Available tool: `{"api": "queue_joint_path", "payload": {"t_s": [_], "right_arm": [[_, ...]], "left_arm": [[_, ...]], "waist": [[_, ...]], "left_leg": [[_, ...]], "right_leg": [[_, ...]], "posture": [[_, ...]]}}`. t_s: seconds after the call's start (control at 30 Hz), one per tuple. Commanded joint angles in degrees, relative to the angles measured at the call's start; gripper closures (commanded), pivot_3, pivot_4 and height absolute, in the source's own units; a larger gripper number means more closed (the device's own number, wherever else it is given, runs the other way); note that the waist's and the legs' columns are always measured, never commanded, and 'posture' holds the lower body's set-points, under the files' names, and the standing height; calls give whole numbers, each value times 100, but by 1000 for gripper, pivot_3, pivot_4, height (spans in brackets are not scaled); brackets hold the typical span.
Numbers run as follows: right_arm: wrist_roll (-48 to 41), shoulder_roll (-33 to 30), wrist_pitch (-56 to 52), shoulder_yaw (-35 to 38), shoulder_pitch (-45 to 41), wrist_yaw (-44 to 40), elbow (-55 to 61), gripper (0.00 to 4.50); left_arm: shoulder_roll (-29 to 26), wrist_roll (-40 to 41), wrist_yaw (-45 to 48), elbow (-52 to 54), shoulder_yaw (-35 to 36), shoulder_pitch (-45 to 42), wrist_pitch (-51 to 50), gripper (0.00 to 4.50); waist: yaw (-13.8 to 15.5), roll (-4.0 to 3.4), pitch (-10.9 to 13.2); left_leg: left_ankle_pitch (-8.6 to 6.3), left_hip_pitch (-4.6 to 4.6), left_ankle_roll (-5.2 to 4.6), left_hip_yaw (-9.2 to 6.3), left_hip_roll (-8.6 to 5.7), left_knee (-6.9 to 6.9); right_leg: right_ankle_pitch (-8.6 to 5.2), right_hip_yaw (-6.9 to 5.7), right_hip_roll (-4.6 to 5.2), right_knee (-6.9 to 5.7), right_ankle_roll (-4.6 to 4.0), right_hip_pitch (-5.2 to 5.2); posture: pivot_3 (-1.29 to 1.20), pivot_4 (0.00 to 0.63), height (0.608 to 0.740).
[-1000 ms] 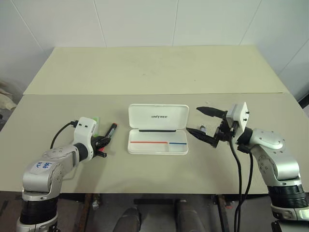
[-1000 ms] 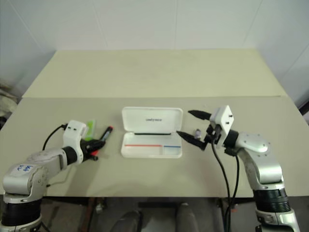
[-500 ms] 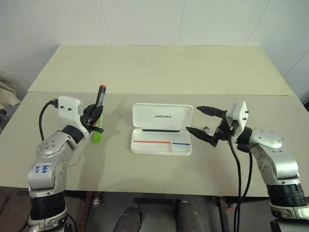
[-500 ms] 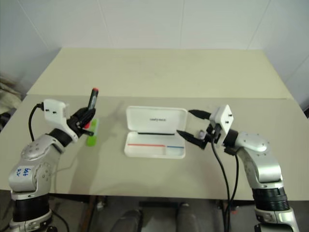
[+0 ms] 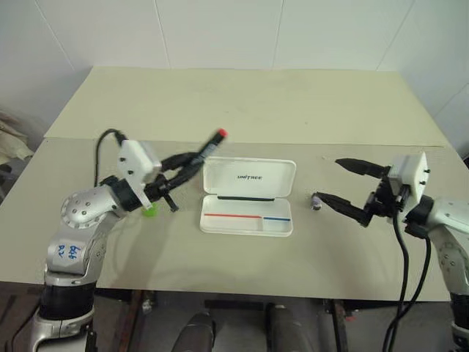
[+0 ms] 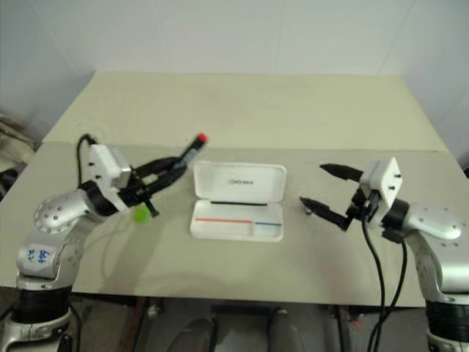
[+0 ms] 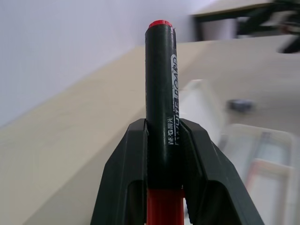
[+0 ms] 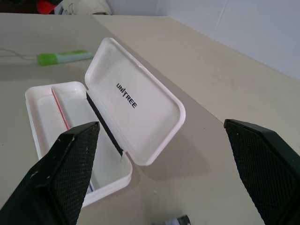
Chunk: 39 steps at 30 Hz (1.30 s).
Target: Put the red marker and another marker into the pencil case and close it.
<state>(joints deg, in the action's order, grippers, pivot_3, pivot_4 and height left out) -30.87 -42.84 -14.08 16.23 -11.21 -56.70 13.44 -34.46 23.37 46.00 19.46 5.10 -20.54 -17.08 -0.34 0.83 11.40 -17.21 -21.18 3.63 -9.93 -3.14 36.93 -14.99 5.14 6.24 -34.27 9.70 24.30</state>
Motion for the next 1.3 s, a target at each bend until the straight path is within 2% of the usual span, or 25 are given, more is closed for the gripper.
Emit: {"api": "queue_joint_path", "payload": {"t_s": [0.03, 0.4, 0.53, 0.77, 0.87, 1.3], "right_arm": [[-10, -22, 45, 194, 93, 192, 269, 0], [-134, 105, -163, 392, 743, 861, 1087, 0], [-152, 172, -242, 348, 820, 1049, 1304, 0], [-169, 278, -323, 312, 860, 1267, 1518, 0], [-161, 314, -324, 268, 837, 1307, 1532, 0], [-97, 515, -165, 195, 925, 1303, 1489, 0]], "left_arm": [[-94, -81, 502, -154, -370, -121, 273, 3897], [-134, -1047, 1314, -1751, -1380, -916, 972, 3897], [-76, -1725, 1537, -2706, -1804, -1320, 1982, 3897], [271, -1914, 1823, -3450, -2031, -1767, 2534, 3897], [376, -2150, 1881, -3807, -2173, -1910, 3069, 3897], [673, -2418, 1565, -4177, -2132, -2194, 3059, 3897]], "waist": [[-27, 0, 0], [28, 0, 1], [29, 0, 1], [30, 0, 1], [27, 0, 1], [26, 0, 1]], "left_leg": [[0, 1, 0, 2, 2, 0], [0, -3, -2, 1, 4, 3], [0, -3, -2, 1, 4, 3], [0, -5, -3, 1, 3, 4], [-1, -6, -5, 1, 3, 4], [-1, -5, -6, 1, 3, 9]], "right_leg": [[1, 2, -1, 0, 1, 0], [4, 3, -5, 3, 6, 1], [5, 3, -5, 4, 6, 1], [6, 3, -4, 7, 9, 1], [6, 3, -4, 8, 9, 1], [8, 4, -5, 3, 13, 1]], "posture": [[0, 150, 740], [0, 150, 740], [0, 150, 740], [0, 150, 740], [0, 150, 740], [0, 150, 740]]}}
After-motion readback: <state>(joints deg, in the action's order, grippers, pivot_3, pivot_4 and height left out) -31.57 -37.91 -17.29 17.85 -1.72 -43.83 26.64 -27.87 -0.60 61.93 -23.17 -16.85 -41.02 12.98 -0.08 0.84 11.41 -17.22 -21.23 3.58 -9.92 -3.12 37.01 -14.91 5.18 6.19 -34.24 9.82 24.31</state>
